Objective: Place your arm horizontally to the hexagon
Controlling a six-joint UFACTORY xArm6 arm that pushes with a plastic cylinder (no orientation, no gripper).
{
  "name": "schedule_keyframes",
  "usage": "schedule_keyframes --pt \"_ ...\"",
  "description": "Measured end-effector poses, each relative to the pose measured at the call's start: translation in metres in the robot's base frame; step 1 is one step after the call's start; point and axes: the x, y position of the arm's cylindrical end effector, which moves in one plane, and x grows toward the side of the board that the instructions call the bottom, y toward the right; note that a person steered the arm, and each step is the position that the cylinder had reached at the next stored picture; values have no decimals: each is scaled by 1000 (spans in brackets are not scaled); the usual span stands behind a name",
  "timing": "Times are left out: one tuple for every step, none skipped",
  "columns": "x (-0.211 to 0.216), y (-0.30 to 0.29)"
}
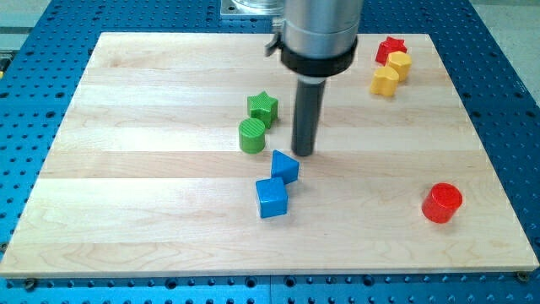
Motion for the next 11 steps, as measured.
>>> schedule_keyframes --pt "3 -119" --pt "-5 -102" --pt "-21 -78" --pt "-3 -113" --pt "-3 -113" --pt "-2 -113" --pt "-2 -113" --pt "-2 -42" --pt "-24 82" --pt "-73 209" --pt "-140 235"
